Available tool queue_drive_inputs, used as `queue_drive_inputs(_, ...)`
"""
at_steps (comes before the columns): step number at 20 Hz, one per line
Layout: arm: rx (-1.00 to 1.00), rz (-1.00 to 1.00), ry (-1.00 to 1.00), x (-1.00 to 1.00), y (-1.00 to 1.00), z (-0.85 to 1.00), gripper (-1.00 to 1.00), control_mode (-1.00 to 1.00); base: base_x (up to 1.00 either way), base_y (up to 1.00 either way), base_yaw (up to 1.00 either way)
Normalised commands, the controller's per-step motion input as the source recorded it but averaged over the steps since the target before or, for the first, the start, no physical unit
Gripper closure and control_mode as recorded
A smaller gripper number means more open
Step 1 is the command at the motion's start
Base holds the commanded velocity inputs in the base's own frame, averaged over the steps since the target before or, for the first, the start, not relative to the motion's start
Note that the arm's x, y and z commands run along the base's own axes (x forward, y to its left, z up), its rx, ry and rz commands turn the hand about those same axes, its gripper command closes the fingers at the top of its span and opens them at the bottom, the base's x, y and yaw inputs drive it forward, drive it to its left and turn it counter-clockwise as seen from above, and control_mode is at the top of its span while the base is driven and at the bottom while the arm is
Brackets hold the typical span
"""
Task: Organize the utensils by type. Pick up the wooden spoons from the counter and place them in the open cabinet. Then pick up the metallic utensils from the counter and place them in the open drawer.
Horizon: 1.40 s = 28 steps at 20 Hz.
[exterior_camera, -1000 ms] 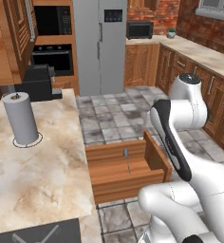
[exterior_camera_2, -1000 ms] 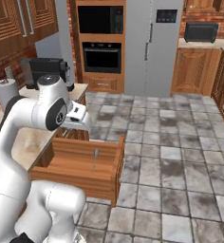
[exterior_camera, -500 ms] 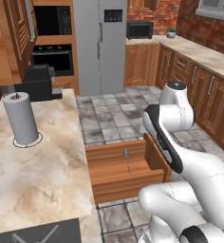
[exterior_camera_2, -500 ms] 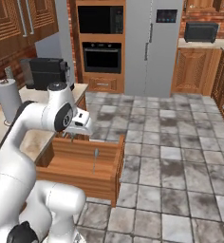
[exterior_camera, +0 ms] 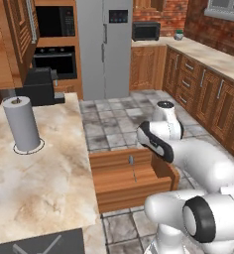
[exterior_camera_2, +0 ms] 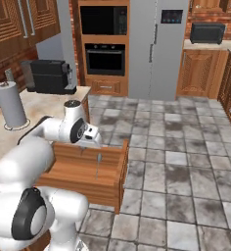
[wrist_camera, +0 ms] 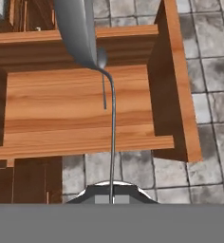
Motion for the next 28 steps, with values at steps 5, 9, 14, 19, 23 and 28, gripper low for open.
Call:
queue_drive_inputs(5,0.00,0.00,0.00,0.45,0.00,-0.96,1.00,-1.00,0.00,0.00,0.00)
queue_drive_inputs(9,0.00,0.00,0.00,0.47,0.00,-0.74,1.00,-1.00,0.00,0.00,0.00)
queue_drive_inputs(14,0.00,0.00,0.00,0.28,0.00,-0.55,1.00,-1.00,0.00,0.00,0.00)
queue_drive_inputs(19,0.00,0.00,0.00,0.21,0.01,-0.27,1.00,-1.00,0.00,0.00,0.00)
queue_drive_inputs(23,0.00,0.00,0.00,0.02,0.12,-0.02,1.00,-1.00,0.00,0.00,0.00)
queue_drive_inputs(28,0.00,0.00,0.00,0.03,0.15,-0.08,1.00,-1.00,0.00,0.00,0.00)
